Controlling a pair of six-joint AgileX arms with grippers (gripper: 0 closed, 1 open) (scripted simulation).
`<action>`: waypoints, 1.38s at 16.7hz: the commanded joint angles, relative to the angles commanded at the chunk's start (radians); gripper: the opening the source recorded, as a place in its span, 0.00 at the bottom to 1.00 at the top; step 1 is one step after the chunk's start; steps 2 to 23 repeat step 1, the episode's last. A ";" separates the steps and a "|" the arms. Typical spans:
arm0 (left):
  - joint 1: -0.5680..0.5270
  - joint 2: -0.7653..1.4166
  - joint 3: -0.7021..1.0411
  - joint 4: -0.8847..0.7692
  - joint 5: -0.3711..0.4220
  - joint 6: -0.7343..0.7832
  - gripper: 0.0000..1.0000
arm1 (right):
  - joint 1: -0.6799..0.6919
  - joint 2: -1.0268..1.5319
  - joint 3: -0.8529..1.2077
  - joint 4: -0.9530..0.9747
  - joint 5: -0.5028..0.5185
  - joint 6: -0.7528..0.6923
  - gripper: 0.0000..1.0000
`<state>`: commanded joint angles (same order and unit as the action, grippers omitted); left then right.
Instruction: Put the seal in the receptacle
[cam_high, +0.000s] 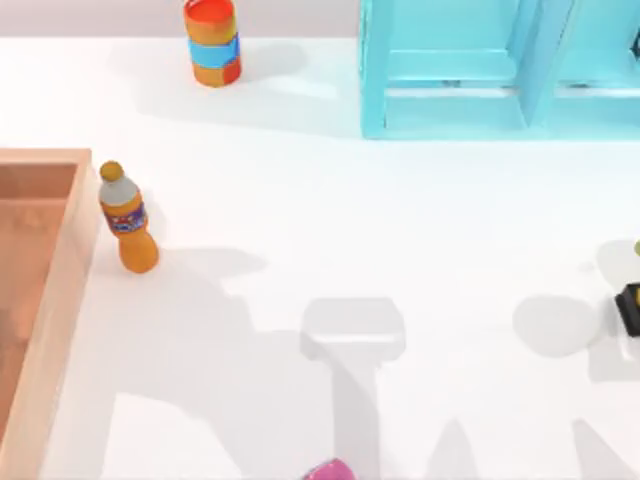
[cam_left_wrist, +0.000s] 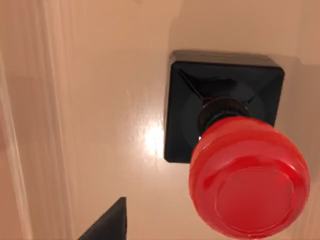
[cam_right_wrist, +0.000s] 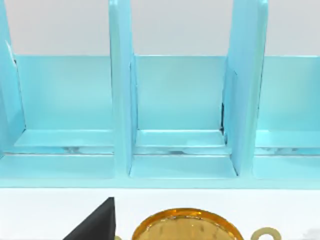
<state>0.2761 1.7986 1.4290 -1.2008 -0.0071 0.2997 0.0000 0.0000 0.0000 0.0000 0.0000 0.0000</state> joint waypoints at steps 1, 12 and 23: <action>0.000 0.000 0.000 0.000 0.000 0.000 1.00 | 0.000 0.000 0.000 0.000 0.000 0.000 1.00; 0.000 0.000 0.000 0.000 0.000 0.000 1.00 | 0.000 0.000 0.000 0.000 0.000 0.000 1.00; 0.000 0.000 0.000 0.000 0.000 0.000 1.00 | 0.000 0.000 0.000 0.000 0.000 0.000 1.00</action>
